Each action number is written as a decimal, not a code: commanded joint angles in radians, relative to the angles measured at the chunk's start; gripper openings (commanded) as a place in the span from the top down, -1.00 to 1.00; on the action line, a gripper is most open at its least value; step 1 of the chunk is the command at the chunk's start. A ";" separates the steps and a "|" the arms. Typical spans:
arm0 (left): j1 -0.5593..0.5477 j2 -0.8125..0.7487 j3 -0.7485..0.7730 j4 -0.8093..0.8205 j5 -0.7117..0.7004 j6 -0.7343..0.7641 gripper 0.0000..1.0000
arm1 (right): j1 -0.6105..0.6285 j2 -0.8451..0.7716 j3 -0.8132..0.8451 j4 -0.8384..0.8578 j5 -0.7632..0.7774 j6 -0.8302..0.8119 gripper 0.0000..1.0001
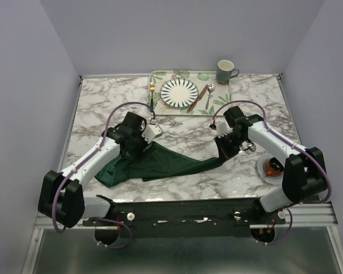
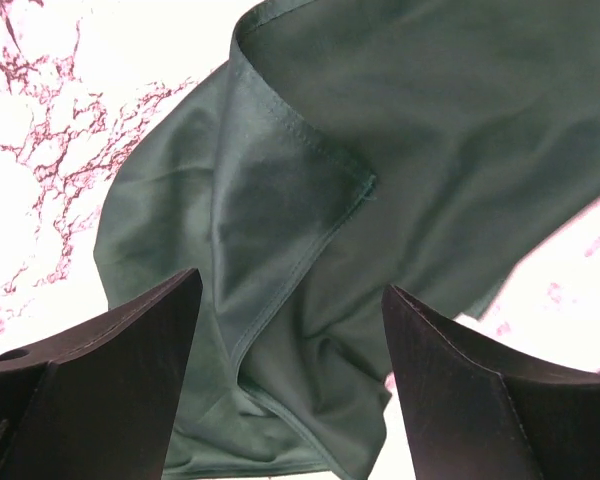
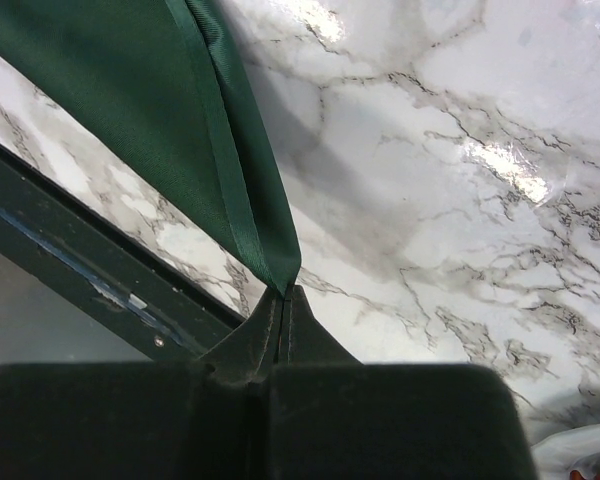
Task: Fold the napkin into a case and place the utensils inside
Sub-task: Pick up the crumpled napkin from the center of the board, then flatten out the crumpled napkin at the center of the board.
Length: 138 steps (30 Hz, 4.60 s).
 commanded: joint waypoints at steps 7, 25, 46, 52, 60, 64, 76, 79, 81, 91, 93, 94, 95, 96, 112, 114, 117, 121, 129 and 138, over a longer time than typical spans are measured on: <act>-0.263 0.146 -0.034 0.270 -0.510 -0.300 -0.71 | 0.004 -0.016 0.003 -0.018 -0.001 0.024 0.99; -0.340 0.285 -0.032 0.258 -0.812 -0.287 -0.33 | 0.004 -0.039 0.003 -0.018 0.029 0.037 0.99; -0.030 0.237 0.061 0.204 -0.374 -0.124 0.36 | 0.004 -0.036 0.000 -0.014 0.028 0.033 0.99; -0.003 0.269 0.092 0.212 -0.333 -0.083 0.36 | 0.004 -0.032 0.008 -0.014 0.026 0.033 0.99; 0.029 0.347 0.127 0.220 -0.284 -0.069 0.48 | 0.004 -0.030 0.013 -0.016 0.032 0.028 0.99; 0.057 0.348 0.150 0.215 -0.264 -0.079 0.80 | 0.002 -0.032 0.023 -0.016 0.043 0.024 0.99; 0.194 0.096 0.489 0.075 -0.216 -0.125 1.00 | -0.018 -0.072 0.465 -0.061 0.302 -0.070 0.99; 0.204 0.041 0.547 0.054 -0.224 -0.153 1.00 | -0.021 -0.102 0.558 0.028 0.380 -0.140 0.99; 0.207 -0.007 0.581 0.046 -0.233 -0.176 1.00 | -0.021 -0.124 0.609 0.085 0.407 -0.192 0.99; 0.207 -0.272 0.656 -0.010 -0.212 -0.231 1.00 | -0.019 -0.213 0.910 -0.010 0.397 -0.292 0.99; 0.207 -0.339 0.658 -0.039 -0.195 -0.228 1.00 | -0.019 -0.271 0.905 -0.040 0.352 -0.312 0.99; 0.209 -0.361 0.656 -0.047 -0.168 -0.228 1.00 | -0.018 -0.289 0.902 -0.050 0.339 -0.318 0.99; 0.207 -0.384 0.649 -0.060 -0.134 -0.218 1.00 | -0.018 -0.312 0.902 -0.059 0.327 -0.325 0.99; 0.207 -0.430 0.643 -0.076 -0.109 -0.218 1.00 | -0.018 -0.349 0.905 -0.085 0.293 -0.340 0.99; 0.209 -0.412 0.728 -0.113 -0.396 -0.282 1.00 | -0.013 -0.374 0.958 -0.294 -0.130 -0.219 0.99; 0.209 -0.362 0.719 -0.069 -0.402 -0.265 1.00 | -0.013 -0.332 0.947 -0.281 -0.133 -0.194 0.99; 0.209 -0.271 0.693 0.007 -0.371 -0.259 1.00 | -0.012 -0.265 0.904 -0.272 -0.123 -0.153 0.99; 0.207 -0.093 0.714 0.065 -0.283 -0.262 1.00 | -0.015 -0.225 0.730 -0.248 -0.144 -0.124 0.99; -0.001 0.322 0.817 0.126 -0.206 -0.202 1.00 | -0.068 -0.268 0.280 -0.122 -0.116 -0.118 0.99; -0.228 0.617 0.908 0.141 -0.105 -0.202 1.00 | -0.071 -0.331 0.036 -0.108 -0.251 -0.154 0.99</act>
